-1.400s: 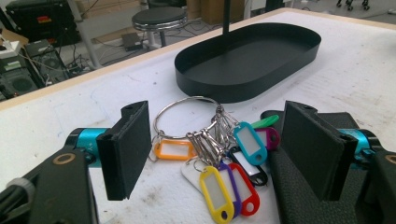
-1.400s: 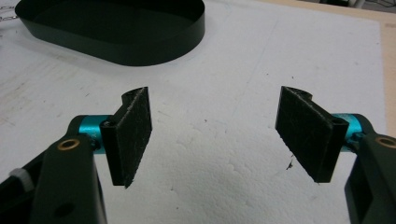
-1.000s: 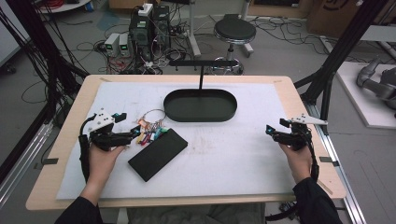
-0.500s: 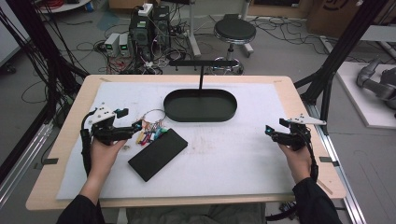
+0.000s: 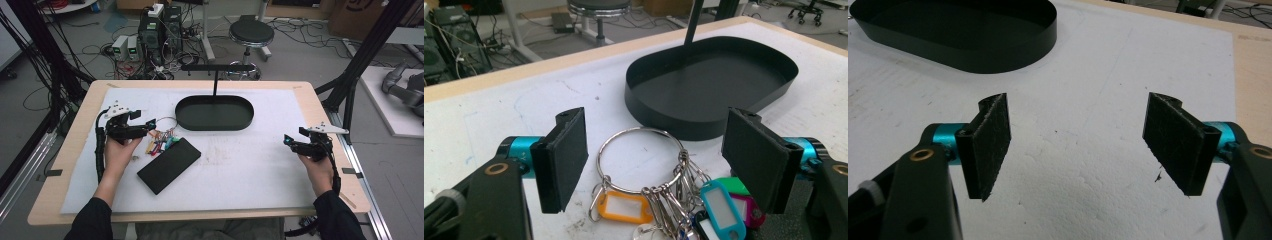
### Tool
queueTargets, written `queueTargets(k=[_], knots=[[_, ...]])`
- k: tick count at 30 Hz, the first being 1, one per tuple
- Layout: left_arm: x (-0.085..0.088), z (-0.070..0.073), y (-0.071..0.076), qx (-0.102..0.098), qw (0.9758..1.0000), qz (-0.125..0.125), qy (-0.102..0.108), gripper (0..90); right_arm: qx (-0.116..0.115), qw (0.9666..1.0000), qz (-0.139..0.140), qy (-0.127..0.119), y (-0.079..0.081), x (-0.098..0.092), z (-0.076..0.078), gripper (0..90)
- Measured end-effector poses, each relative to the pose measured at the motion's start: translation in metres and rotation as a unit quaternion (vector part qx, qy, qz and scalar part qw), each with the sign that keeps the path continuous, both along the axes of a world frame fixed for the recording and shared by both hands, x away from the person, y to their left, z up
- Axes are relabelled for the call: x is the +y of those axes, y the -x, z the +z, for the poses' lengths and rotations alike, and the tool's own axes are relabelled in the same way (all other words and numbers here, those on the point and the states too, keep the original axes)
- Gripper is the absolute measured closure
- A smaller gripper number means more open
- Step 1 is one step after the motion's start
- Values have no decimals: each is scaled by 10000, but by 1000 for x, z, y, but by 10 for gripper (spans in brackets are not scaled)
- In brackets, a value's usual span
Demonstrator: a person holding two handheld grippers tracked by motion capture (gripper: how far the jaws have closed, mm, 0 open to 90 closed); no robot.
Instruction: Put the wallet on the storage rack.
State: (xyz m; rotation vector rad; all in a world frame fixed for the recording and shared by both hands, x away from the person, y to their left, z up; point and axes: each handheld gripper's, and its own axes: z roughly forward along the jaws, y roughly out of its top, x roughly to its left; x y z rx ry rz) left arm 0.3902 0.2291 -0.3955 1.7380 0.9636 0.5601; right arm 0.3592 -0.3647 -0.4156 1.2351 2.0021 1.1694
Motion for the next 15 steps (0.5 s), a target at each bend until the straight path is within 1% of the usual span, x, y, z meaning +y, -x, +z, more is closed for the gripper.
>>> queueTargets(k=[2, 3, 4, 5, 6, 7, 8, 9, 10, 11, 12, 13, 14, 15], knots=[[0, -2, 0, 172, 9998, -93, -27, 264, -2, 10000, -5, -1, 0, 0, 0, 277], [-1, -5, 3, 258, 9996, -135, -31, 264, -7, 10000, -8, 19, 0, -1, 0, 277], [-1, -7, 7, 278, 9995, -127, -58, 264, 4, 10000, -11, 7, 1, -1, 0, 277], [-1, -7, 7, 278, 9995, -127, -58, 264, 4, 10000, -4, 3, 1, -1, 1, 277], [-1, -9, 11, 289, 9995, -134, -87, 264, 4, 10000, -4, 3, 1, -1, 1, 277], [0, -9, 20, 329, 9992, -172, -134, 264, -37, 10000, 12, 8, 1, -1, 1, 277], [0, -9, 20, 329, 9992, -172, -134, 269, -37, 10000, 12, 8, 1, -1, 1, 277], [3, -9, 32, 213, 9996, -141, -74, 280, -56, 10000, 13, 0, 0, 0, 1, 277], [3, -9, 32, 213, 9996, -141, -74, 293, -41, 10000, 12, 2, 0, 1, 1, 277], [4, -10, 38, 180, 9997, -132, -29, 293, -41, 10000, 12, 2, 0, 1, 1, 277], [5, -9, 43, 187, 9998, -108, -52, 298, -69, 10000, 22, 15, -1, 1, 1, 277], [6, -10, 54, 204, 9997, -67, -88, 298, -77, 10000, 17, 27, -2, 3, 0, 278], [6, -10, 54, 204, 9997, -67, -88, 298, -96, 9999, 21, 41, -2, 4, 0, 279], [7, -11, 59, 216, 9997, -60, -69, 298, -96, 9999, 21, 41, -2, 4, 0, 279]])
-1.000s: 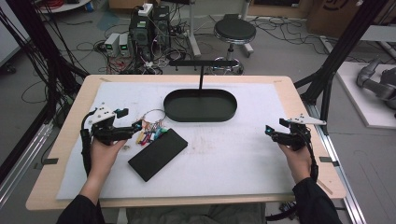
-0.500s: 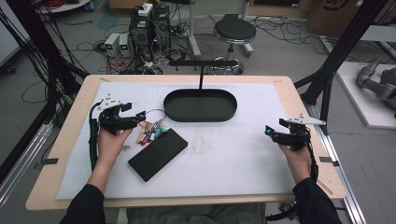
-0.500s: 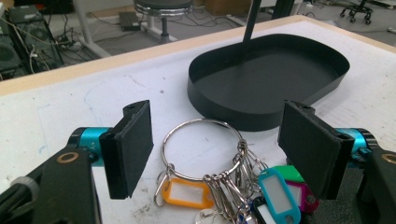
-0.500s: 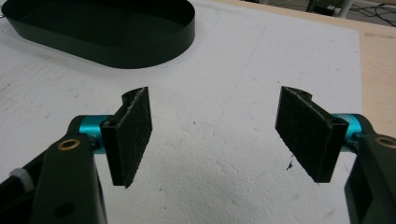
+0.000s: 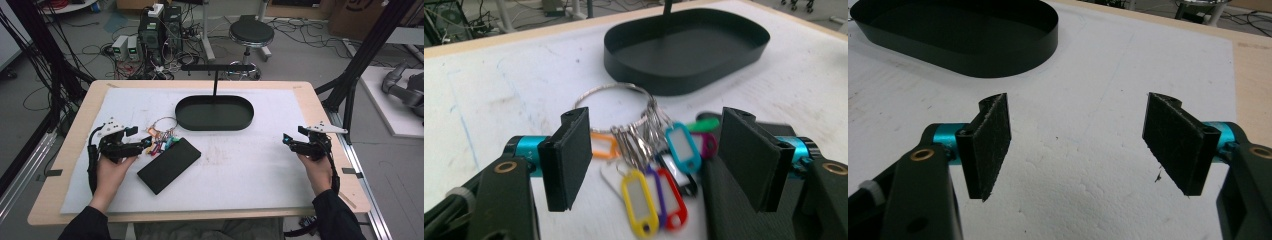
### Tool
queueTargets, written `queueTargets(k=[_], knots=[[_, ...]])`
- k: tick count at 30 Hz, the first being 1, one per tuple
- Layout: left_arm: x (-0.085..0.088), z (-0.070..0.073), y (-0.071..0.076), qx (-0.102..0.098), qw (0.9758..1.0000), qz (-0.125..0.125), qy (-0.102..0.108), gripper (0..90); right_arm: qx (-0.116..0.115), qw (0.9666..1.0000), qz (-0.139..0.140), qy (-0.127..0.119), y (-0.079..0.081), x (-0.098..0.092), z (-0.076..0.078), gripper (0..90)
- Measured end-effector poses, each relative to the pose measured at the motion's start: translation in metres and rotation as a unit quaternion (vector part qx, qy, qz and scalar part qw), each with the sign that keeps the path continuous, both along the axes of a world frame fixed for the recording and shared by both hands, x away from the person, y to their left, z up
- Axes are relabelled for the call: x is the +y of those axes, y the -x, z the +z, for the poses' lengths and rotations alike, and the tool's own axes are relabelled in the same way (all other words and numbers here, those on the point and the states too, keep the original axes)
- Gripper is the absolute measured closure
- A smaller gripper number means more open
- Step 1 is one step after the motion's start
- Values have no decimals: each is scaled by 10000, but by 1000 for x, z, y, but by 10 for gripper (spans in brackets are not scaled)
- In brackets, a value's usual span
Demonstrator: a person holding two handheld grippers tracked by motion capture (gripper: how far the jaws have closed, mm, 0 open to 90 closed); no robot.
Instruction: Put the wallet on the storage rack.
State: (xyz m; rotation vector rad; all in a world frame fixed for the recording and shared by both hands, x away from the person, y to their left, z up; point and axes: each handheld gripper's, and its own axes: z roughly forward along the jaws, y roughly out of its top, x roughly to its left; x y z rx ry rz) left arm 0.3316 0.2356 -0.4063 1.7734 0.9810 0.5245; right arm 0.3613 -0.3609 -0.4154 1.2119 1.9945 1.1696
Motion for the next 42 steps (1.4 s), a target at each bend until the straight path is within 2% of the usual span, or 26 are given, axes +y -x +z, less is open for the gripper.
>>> queueTargets(k=[3, 4, 5, 8, 12, 15, 21, 22, 23, 26, 28, 30, 31, 33, 34, 35, 36, 40, 41, 42], knots=[[1, -4, 19, 38, 10000, 52, -53, 298, -20, 10000, 13, 41, -1, 2, 0, 280], [3, -8, 28, 146, 9998, 97, -56, 298, -51, 10000, 6, 66, -1, 3, 0, 281], [3, -8, 28, 146, 9998, 97, -56, 298, -51, 10000, 6, 66, -1, 3, 0, 281], [7, -15, 41, 344, 9992, 194, 25, 300, -59, 9999, -4, 81, -1, 4, 0, 281], [15, -23, 52, 474, 9985, 245, 98, 330, -83, 9999, -7, 107, -1, 6, 0, 281], [20, -30, 58, 686, 9971, 237, 243, 350, -97, 9999, -10, 121, -1, 7, 1, 282], [18, -34, 62, 955, 9949, 150, 283, 406, -111, 9997, 15, 194, -2, 10, 0, 283], [16, -37, 60, 1096, 9935, 133, 290, 407, -120, 9997, 20, 211, -2, 10, 0, 283], [16, -37, 60, 1096, 9935, 133, 290, 422, -120, 9997, 20, 211, -2, 10, 0, 283], [14, -41, 58, 1300, 9910, 155, 292, 437, -102, 9997, 37, 231, -3, 11, -1, 283], [15, -43, 56, 1442, 9889, 174, 324, 448, -97, 9997, 44, 229, -3, 11, -1, 283], [15, -46, 55, 1628, 9856, 159, 428, 450, -83, 9997, 49, 226, -3, 11, -1, 283], [17, -47, 54, 1774, 9822, 186, 597, 450, -64, 9997, 46, 221, -2, 10, -1, 283], [17, -48, 54, 1780, 9820, 183, 613, 456, -62, 9997, 49, 211, -2, 10, -1, 283], [17, -48, 54, 1802, 9815, 175, 631, 486, -56, 9997, 53, 219, -2, 10, -1, 283], [17, -48, 54, 1871, 9797, 98, 710, 486, -56, 9997, 53, 219, -2, 10, -1, 283], [16, -49, 54, 1996, 9761, 19, 861, 558, -41, 9997, 64, 224, -2, 11, -1, 283], [16, -49, 54, 2024, 9753, -20, 888, 616, -49, 9997, 84, 228, -2, 11, -1, 283], [16, -48, 54, 2013, 9757, -30, 864, 624, -68, 9996, 93, 244, -2, 12, -1, 283], [15, -48, 54, 1959, 9774, -76, 796, 633, -48, 9996, 101, 245, -2, 13, -1, 283]])
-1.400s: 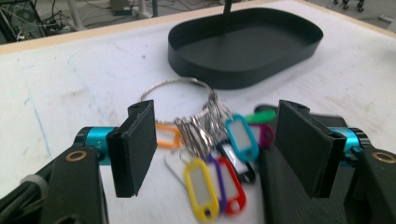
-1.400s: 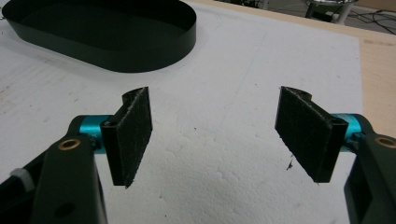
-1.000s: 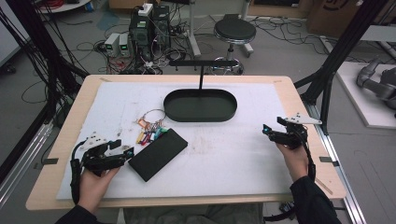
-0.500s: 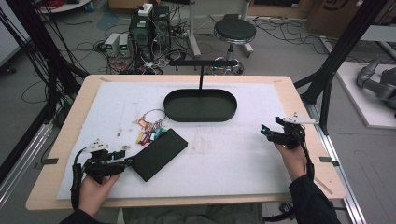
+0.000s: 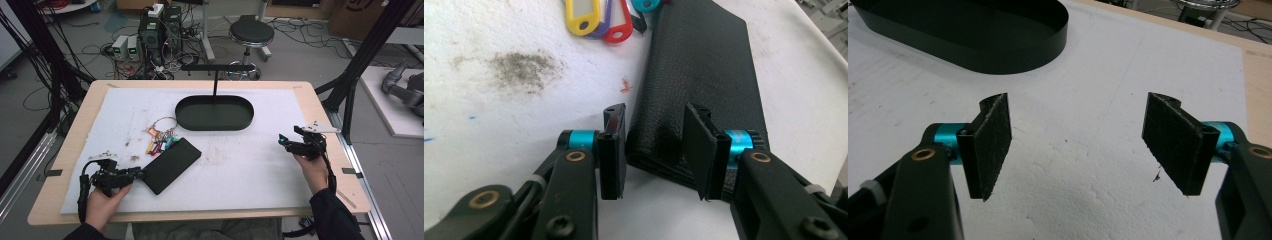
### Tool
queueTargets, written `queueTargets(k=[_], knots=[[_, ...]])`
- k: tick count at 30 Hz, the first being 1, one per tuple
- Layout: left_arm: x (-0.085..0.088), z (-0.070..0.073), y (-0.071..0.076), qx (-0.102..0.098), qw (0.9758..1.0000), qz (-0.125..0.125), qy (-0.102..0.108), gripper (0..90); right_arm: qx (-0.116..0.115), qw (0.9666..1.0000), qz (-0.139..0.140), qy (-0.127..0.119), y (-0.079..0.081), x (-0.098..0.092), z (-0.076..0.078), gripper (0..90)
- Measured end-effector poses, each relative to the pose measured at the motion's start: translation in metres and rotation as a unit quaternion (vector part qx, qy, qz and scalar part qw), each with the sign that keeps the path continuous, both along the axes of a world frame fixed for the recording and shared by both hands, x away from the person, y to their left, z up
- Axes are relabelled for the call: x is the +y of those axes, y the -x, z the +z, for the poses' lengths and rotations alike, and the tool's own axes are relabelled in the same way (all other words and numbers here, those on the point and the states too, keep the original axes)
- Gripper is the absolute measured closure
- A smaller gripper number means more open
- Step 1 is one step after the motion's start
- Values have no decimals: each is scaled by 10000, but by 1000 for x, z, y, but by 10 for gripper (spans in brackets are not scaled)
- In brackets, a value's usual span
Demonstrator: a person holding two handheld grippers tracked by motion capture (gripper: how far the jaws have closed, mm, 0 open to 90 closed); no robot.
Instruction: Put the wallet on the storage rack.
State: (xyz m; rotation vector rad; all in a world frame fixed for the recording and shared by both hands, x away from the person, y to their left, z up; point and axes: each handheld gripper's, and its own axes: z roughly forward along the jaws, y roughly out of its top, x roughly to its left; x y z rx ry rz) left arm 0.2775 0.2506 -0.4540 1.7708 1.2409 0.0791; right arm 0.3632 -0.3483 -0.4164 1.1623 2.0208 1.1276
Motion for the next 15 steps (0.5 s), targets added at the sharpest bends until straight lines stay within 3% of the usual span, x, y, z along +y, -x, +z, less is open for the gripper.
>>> queueTargets(k=[6, 9, 10, 11, 12, 13, 14, 15], knots=[[-3, 3, 3, -199, 9994, -265, -87, 740, -62, 10000, 13, 2, 0, 1, 0, 284], [-9, 8, 5, -557, 9972, -461, -183, 764, -91, 10000, 13, -6, 0, 2, 1, 284], [-11, 11, 6, -703, 9958, -534, -231, 764, -91, 10000, 13, -6, 0, 2, 1, 284], [-15, 16, 8, -1024, 9921, -641, -322, 771, -116, 9999, 21, 1, 0, 2, 1, 285], [-15, 16, 8, -1024, 9921, -641, -322, 773, -123, 9999, 22, -9, 0, 2, 1, 285], [-18, 19, 9, -1186, 9898, -710, -348, 773, -123, 9999, 22, -9, 0, 2, 1, 285], [-22, 23, 11, -1460, 9850, -823, -413, 777, -149, 9999, 49, -10, 1, 3, 1, 285], [-22, 23, 11, -1460, 9850, -823, -413, 779, -149, 9999, 49, -10, 1, 3, 1, 285]])
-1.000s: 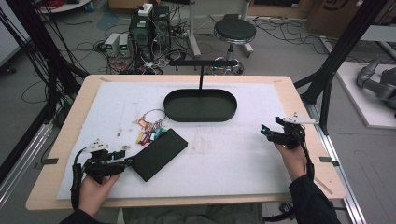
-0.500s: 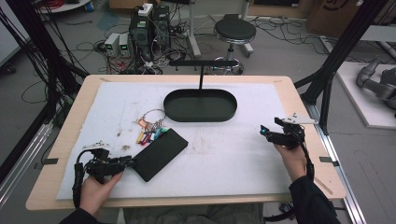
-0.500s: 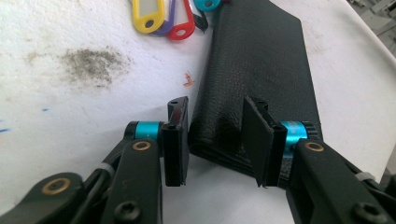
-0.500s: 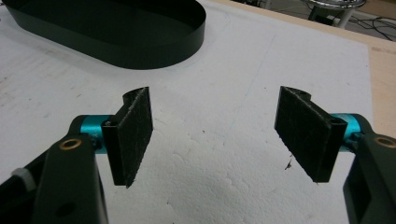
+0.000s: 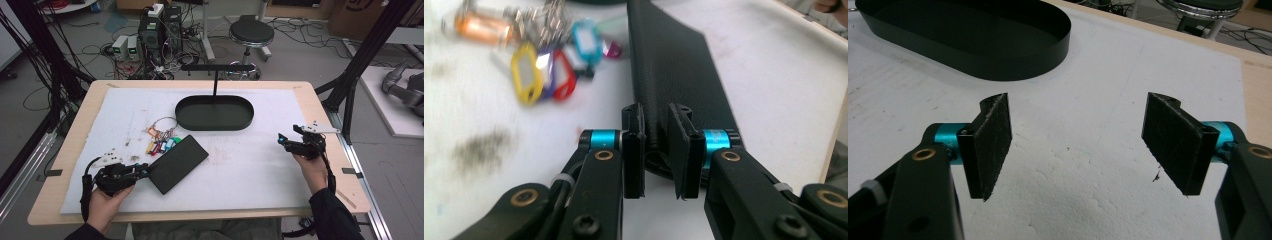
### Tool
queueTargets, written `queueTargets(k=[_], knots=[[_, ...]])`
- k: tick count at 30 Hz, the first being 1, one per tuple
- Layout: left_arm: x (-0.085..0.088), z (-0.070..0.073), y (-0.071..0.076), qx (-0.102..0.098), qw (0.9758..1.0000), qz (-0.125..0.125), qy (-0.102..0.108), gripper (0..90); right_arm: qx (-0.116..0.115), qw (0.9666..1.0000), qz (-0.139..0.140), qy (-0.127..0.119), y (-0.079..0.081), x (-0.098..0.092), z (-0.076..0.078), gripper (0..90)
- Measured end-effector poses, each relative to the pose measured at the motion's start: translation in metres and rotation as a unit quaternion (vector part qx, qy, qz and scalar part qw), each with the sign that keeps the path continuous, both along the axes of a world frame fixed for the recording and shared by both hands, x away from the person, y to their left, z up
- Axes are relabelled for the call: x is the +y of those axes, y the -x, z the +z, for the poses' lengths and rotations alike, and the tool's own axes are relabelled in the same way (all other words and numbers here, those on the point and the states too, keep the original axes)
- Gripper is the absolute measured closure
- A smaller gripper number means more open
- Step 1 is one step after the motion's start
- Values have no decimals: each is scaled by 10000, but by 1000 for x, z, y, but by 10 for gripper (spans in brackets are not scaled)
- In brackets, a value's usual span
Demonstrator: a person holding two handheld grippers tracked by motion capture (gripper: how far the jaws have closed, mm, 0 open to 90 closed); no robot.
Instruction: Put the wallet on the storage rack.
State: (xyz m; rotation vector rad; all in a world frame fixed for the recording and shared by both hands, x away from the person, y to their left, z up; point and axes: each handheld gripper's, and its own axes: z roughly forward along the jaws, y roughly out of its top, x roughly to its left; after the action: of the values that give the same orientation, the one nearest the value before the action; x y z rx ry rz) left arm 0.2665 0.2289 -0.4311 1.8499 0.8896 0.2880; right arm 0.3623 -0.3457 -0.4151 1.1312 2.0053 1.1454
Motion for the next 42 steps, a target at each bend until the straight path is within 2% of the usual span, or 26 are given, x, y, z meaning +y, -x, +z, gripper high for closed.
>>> queueTargets(k=[3, 5, 6, 7, 8, 9, 10, 13, 15, 16, 17, 18, 20, 22, 24, 25, 26, 27, 28, 29, 30, 31, 32, 33, 39, 42], knots=[[-5, 5, 1, -342, 9992, -173, -70, 782, -25, 9999, 80, -96, 1, 2, 2, 284], [-8, 8, 3, -653, 9972, -341, -155, 785, -72, 9996, 178, -191, 2, 4, 3, 284], [-10, 10, 3, -823, 9954, -443, -220, 785, -99, 9994, 244, -213, 2, 6, 4, 284], [-15, 14, 6, -1168, 9906, -622, -341, 788, -158, 9988, 391, -231, 4, 11, 5, 284], [-15, 14, 6, -1168, 9906, -622, -341, 789, -158, 9988, 391, -231, 4, 11, 5, 284], [-19, 18, 7, -1408, 9862, -802, -356, 790, -211, 9977, 592, -267, 5, 17, 6, 284], [-19, 18, 7, -1408, 9862, -802, -356, 792, -211, 9977, 592, -267, 5, 17, 6, 284], [-25, 20, 8, -1646, 9807, -981, -375, 793, -290, 9954, 860, -307, 6, 27, 8, 284], [-26, 20, 7, -1712, 9786, -1085, -357, 795, -338, 9922, 1122, -425, 8, 37, 10, 284], [-27, 20, 6, -1762, 9770, -1153, -341, 795, -338, 9922, 1122, -425, 8, 37, 10, 284], [-28, 20, 5, -1785, 9758, -1219, -329, 795, -325, 9888, 1374, -479, 8, 46, 10, 284], [-29, 20, 4, -1821, 9744, -1289, -287, 795, -325, 9888, 1374, -479, 8, 46, 10, 284], [-30, 21, 4, -1917, 9709, -1412, -240, 796, -342, 9853, 1608, -460, 8, 54, 9, 283], [-32, 21, 3, -1992, 9680, -1515, -188, 795, -355, 9812, 1841, -457, 7, 63, 8, 283], [-33, 22, 3, -2012, 9663, -1603, -115, 796, -286, 9744, 2180, -479, 6, 76, 8, 283], [-34, 21, 2, -2035, 9650, -1649, -100, 796, -286, 9744, 2180, -479, 6, 76, 8, 283], [-35, 21, 2, -2034, 9646, -1675, -86, 796, -263, 9722, 2278, -476, 6, 81, 7, 283], [-36, 21, 2, -2020, 9643, -1714, -53, 795, -192, 9665, 2517, -476, 4, 90, 6, 284], [-36, 21, 2, -2031, 9632, -1761, -52, 795, -192, 9665, 2517, -476, 4, 90, 6, 284], [-37, 21, 2, -2030, 9628, -1785, -48, 795, -185, 9616, 2701, -443, 1, 101, 5, 284], [-37, 21, 2, -2019, 9626, -1805, -48, 795, -142, 9588, 2801, -455, 1, 106, 4, 287], [-37, 21, 2, -2019, 9622, -1827, -49, 795, -142, 9588, 2801, -455, 1, 106, 4, 287], [-37, 21, 2, -2023, 9621, -1829, -39, 795, -85, 9544, 2964, -352, -1, 115, 2, 316], [-37, 21, 2, -2016, 9622, -1832, -28, 795, -86, 9522, 3037, -326, -2, 120, 1, 326], [-37, 20, 2, -1984, 9619, -1882, -7, 794, -75, 9462, 3226, -255, -9, 136, -1, 345], [-36, 20, 2, -1980, 9616, -1899, -19, 794, -16, 9385, 3447, -217, -13, 145, -1, 357]])
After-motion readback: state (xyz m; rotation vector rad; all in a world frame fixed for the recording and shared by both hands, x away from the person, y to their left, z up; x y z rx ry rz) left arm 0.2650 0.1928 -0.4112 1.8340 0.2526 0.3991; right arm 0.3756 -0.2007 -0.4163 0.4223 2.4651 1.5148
